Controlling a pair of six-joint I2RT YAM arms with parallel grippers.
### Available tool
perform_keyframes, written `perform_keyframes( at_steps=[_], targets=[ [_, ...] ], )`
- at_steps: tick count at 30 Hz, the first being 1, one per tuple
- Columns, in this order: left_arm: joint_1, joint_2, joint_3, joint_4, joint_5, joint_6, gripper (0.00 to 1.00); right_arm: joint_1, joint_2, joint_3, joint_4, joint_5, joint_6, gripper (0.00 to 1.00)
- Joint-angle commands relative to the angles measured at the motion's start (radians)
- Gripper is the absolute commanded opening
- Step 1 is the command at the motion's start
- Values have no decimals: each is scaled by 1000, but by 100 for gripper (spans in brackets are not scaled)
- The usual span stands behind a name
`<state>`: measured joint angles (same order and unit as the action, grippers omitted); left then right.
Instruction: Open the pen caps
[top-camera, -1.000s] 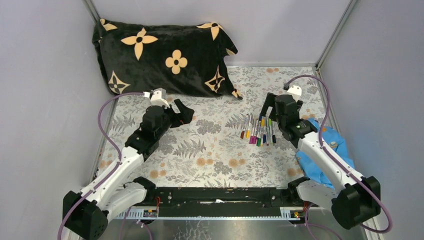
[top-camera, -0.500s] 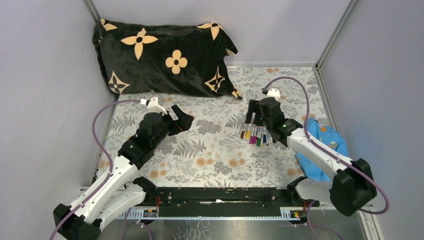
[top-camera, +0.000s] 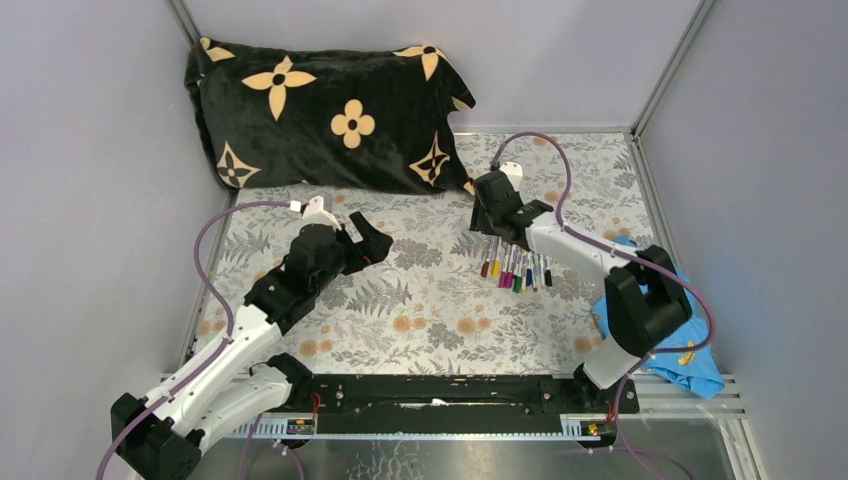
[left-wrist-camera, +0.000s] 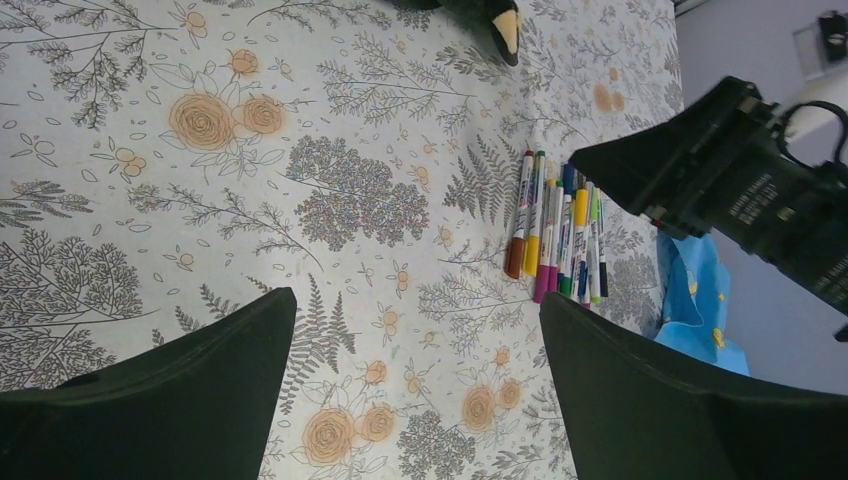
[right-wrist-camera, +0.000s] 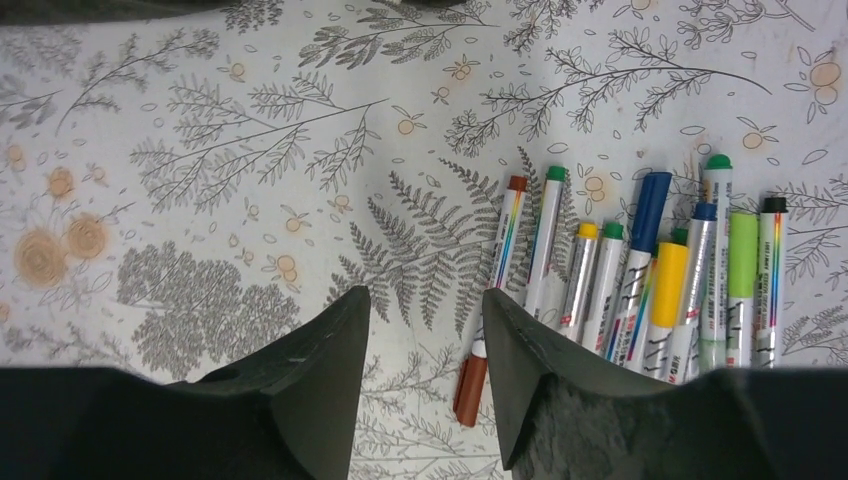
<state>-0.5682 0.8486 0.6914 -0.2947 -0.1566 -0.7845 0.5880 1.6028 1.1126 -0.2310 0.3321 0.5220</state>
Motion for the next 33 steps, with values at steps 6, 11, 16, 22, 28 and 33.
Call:
perform_keyframes(
  at_steps=[6, 11, 16, 22, 28, 33],
  targets=[
    [-11, -31, 5, 52, -29, -27, 99, 6, 147, 144, -123, 83, 62, 51],
    [-12, -19, 10, 68, -30, -20, 99, -3, 189, 142, -112, 78, 63, 49],
    [-13, -19, -3, 91, -22, -24, 99, -21, 231, 148, -103, 70, 63, 47],
    [-13, -22, -19, 107, -29, -20, 99, -45, 270, 153, -97, 56, 64, 47],
    [-14, -21, -33, 118, -29, -28, 99, -60, 303, 160, -85, 25, 58, 46],
    [-13, -31, -47, 130, -31, -40, 99, -62, 323, 159, -75, 21, 57, 45]
  ],
)
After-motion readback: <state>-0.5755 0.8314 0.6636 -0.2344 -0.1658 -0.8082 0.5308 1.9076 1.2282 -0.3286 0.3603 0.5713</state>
